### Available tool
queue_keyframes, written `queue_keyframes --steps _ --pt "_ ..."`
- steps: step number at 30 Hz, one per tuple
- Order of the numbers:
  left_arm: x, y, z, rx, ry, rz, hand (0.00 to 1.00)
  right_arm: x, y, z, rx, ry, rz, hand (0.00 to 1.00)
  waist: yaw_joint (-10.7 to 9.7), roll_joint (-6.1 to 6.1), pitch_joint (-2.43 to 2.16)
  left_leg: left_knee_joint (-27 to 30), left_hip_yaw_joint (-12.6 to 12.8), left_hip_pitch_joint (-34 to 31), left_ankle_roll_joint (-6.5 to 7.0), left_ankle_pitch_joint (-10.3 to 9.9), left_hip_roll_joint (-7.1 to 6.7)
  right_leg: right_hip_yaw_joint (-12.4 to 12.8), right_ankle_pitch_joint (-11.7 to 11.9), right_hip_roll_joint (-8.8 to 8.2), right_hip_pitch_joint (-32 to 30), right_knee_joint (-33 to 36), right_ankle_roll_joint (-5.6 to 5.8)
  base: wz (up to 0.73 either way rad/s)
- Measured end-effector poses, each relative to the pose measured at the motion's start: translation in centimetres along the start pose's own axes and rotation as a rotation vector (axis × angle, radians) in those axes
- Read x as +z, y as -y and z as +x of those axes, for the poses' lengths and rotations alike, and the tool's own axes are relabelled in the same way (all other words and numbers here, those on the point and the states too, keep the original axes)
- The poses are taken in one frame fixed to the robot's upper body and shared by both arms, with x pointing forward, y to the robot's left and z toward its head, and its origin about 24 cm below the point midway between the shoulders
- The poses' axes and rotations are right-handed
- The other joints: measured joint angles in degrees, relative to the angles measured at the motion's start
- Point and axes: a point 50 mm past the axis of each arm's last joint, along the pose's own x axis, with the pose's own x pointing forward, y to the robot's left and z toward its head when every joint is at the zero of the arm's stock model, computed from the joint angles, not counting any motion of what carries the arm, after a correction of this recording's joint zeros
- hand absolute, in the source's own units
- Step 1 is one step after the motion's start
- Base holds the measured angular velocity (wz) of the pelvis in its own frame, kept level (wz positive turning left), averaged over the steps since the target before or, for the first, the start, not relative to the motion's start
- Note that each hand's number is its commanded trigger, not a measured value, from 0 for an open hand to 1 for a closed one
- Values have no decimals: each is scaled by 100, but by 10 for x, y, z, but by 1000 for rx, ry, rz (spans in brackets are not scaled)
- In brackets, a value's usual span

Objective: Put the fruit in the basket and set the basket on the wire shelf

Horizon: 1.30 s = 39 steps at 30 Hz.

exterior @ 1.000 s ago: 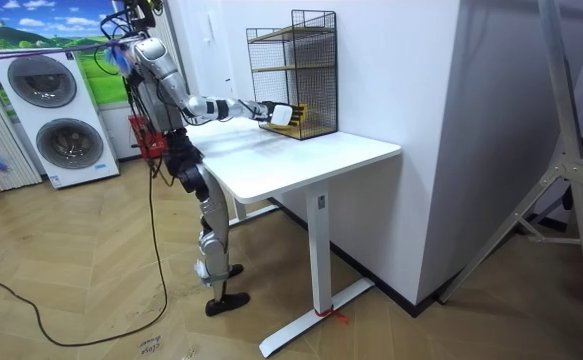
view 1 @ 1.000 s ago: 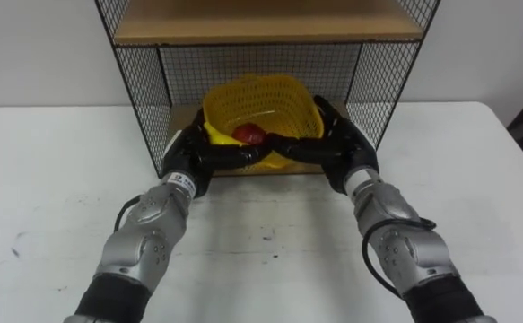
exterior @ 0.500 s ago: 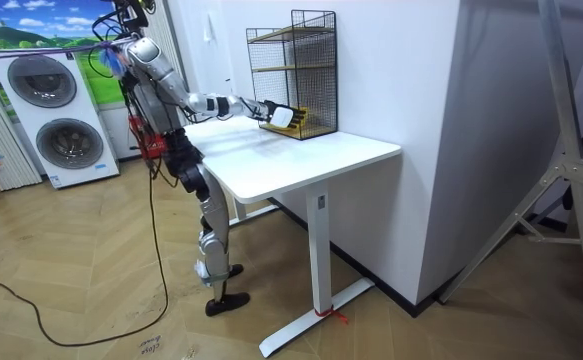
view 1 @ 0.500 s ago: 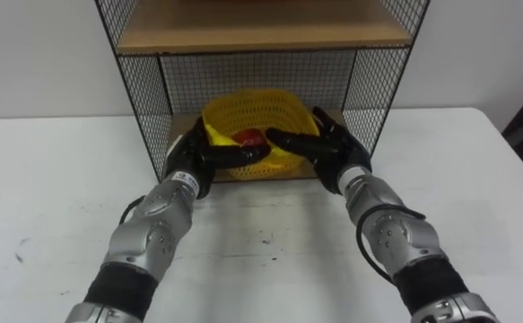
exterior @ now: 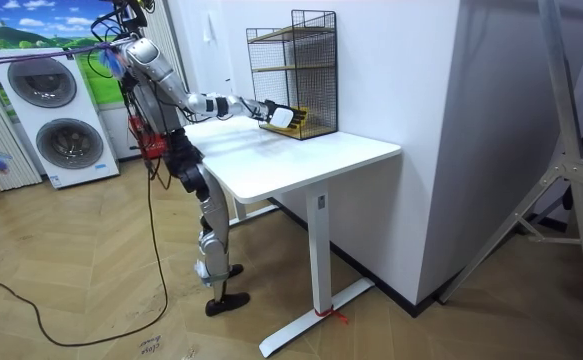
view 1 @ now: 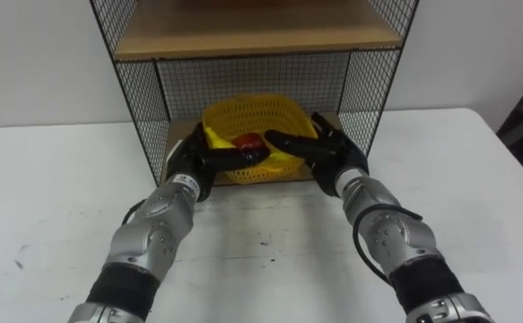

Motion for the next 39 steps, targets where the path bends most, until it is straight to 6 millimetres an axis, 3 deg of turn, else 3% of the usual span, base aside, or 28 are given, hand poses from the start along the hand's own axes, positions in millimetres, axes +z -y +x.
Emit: queue_keyframes --steps 12,16,19,30,33,39 --pt "4 0 1 15 1 -39 0 9 -3 3 7 19 12 0 -110 22 -5 -31 49 34 -23 -4 3 8 4 -11 -8 5 -2 -2" --pt "21 1 4 18 35 -82 0 26 2 6 -6 58 89 0 -120 26 -2 -35 48 48 2 11 3 9 6 -11 9 10 -5 0" --pt "30 1 6 12 53 -96 0 27 3 6 -4 60 90 0 -145 50 5 -32 39 62 -7 6 2 7 4 -11 47 7 -5 0" --pt "38 -13 5 63 58 -120 0 29 7 6 -12 42 62 0 -144 115 -25 -51 -5 -8 -4 30 -16 40 -14 3 -43 21 8 1" --pt "40 -15 4 65 61 -128 0 29 7 5 -13 42 60 0 -136 120 -60 -99 -2 9 -3 58 -23 41 -13 -3 -44 19 7 0" --pt "44 -20 3 75 70 -165 0 33 12 5 -3 44 61 0 -22 122 -78 -154 35 78 -12 79 -20 96 -41 -2 -48 112 -6 -3"
